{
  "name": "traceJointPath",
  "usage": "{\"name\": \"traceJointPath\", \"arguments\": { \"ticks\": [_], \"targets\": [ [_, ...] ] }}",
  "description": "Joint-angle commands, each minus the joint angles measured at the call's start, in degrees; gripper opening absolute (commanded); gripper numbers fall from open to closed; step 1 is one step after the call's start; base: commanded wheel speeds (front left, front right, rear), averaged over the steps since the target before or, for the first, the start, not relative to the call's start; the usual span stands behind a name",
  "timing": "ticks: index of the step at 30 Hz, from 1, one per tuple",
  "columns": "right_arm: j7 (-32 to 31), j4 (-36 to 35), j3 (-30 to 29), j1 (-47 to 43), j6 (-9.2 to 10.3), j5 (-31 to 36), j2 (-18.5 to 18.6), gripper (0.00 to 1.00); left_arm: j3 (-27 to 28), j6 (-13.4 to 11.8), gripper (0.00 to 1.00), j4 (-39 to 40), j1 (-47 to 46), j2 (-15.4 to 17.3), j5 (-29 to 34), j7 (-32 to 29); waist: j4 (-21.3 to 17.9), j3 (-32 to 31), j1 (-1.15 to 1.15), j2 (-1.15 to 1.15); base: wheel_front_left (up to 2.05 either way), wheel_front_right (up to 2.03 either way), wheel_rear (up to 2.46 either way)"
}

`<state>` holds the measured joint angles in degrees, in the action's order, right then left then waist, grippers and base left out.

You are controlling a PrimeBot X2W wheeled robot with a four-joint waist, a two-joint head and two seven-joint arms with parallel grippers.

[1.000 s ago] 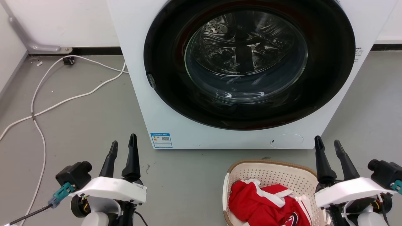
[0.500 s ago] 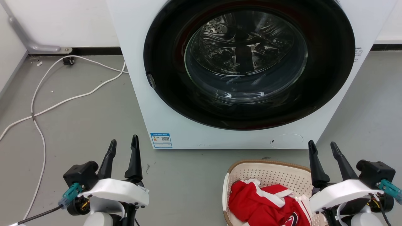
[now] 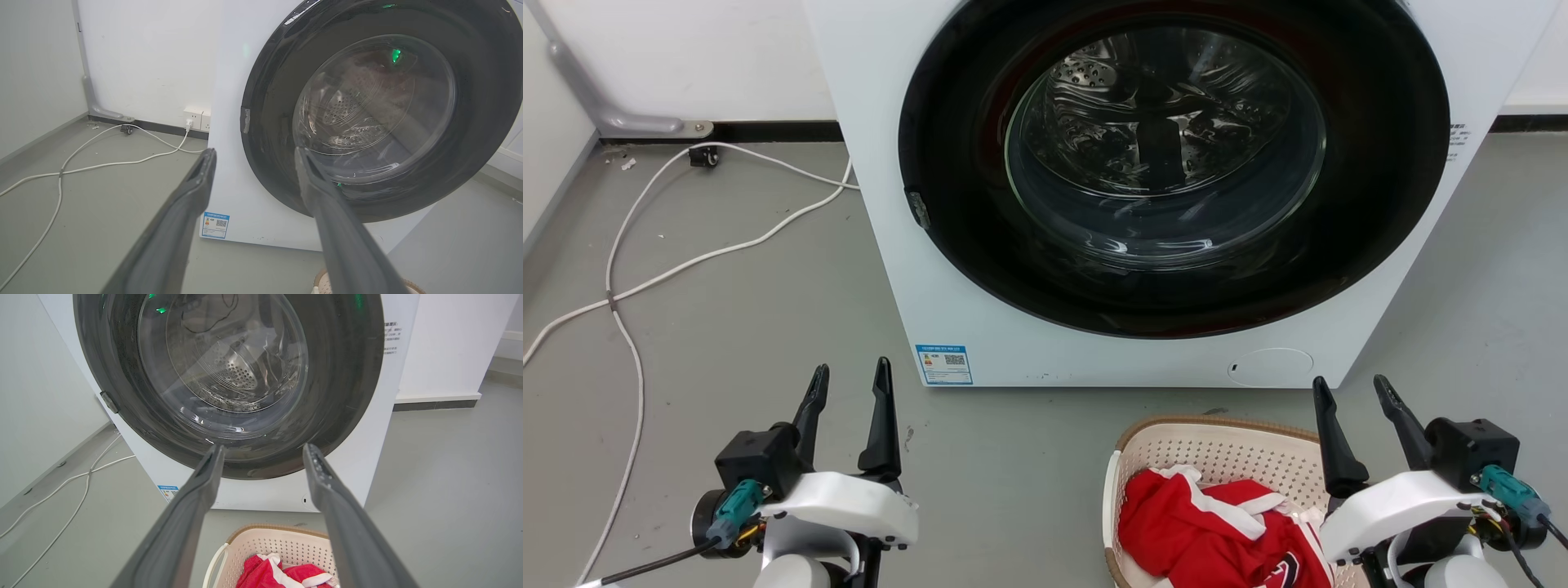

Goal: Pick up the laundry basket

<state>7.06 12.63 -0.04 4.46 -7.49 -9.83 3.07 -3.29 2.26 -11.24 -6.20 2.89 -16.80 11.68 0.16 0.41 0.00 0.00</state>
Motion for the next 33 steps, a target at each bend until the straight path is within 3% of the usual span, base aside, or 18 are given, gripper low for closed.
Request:
{"name": "traceJointPath", "arguments": {
  "ticks": [1,33],
  "targets": [
    [0.1,-0.1,0.0,0.5,0.00,1.2,-0.2,1.00,-0.1,-0.3,1.00,0.1,-0.6,0.0,1.3,0.4,0.0,0.0,0.00,0.00,0.00,0.00,0.00],
    [2.6,2.6,0.2,0.7,0.01,8.9,-0.3,1.00,-1.6,-1.5,1.00,-3.0,-0.8,0.0,11.5,3.6,-0.1,0.4,0.00,0.00,0.00,0.00,0.00]
  ]
}}
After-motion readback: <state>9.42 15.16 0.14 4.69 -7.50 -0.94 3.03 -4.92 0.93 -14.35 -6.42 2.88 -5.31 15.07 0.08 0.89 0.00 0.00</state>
